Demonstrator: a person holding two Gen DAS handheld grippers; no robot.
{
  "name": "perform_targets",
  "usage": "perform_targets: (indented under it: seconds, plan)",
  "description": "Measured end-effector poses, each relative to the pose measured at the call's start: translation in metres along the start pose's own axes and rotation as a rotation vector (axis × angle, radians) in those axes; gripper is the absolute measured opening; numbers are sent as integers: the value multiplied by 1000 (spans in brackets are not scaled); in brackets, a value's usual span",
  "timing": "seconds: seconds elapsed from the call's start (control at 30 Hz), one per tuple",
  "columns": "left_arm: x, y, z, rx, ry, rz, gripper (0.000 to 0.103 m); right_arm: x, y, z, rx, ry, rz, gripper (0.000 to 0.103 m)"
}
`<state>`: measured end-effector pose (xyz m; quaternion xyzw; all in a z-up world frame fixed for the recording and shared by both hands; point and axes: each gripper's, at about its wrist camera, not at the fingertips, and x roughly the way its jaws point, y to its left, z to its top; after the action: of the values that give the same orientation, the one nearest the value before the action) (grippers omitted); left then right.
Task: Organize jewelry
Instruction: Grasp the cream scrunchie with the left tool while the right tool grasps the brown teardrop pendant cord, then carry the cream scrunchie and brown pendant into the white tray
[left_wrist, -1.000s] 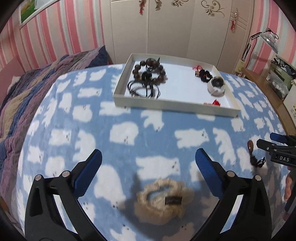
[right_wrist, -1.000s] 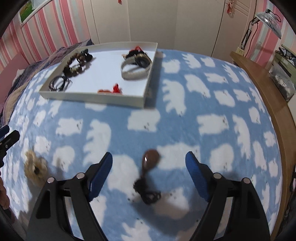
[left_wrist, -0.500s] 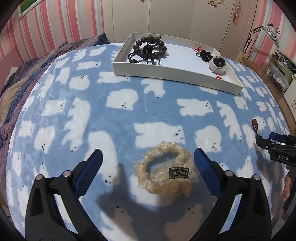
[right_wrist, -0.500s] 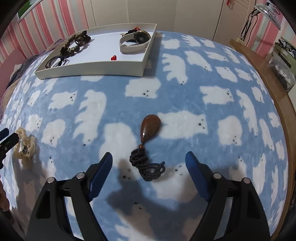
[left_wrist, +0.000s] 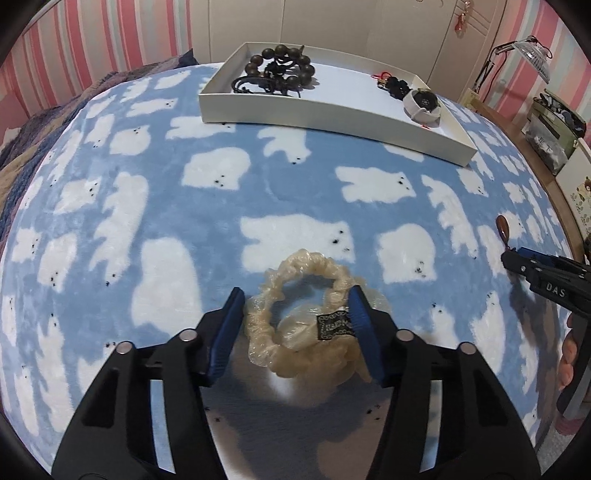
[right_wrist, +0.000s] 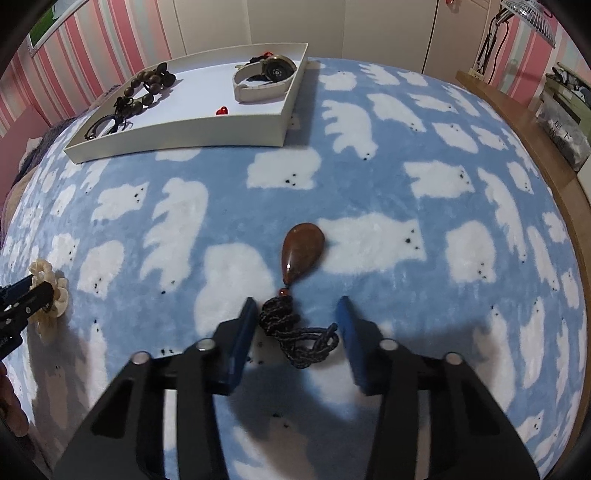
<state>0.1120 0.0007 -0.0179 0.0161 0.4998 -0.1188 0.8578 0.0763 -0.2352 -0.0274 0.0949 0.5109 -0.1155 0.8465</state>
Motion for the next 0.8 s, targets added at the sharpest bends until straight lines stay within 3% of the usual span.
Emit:
perform_targets:
  seconds: [0.03, 0.17, 0.4, 0.57, 0.8]
  plan:
    - [0, -1, 0, 4, -1, -3, 50, 0, -1, 0, 3, -5, 5, 37]
    - [-1, -8, -1, 27, 1, -23, 36, 0, 2, 1, -10, -9, 18, 32]
    - [-1, -11, -1, 38, -4, -35, 27, -1, 7, -1, -39, -22, 27, 23]
    - [-4, -15, 0, 53, -21, -30, 11, -4, 4, -2, -27, -28, 49, 21]
    - [-7, -16, 2, 53, -28, -21, 8, -10, 3, -1, -21, -50, 63, 20]
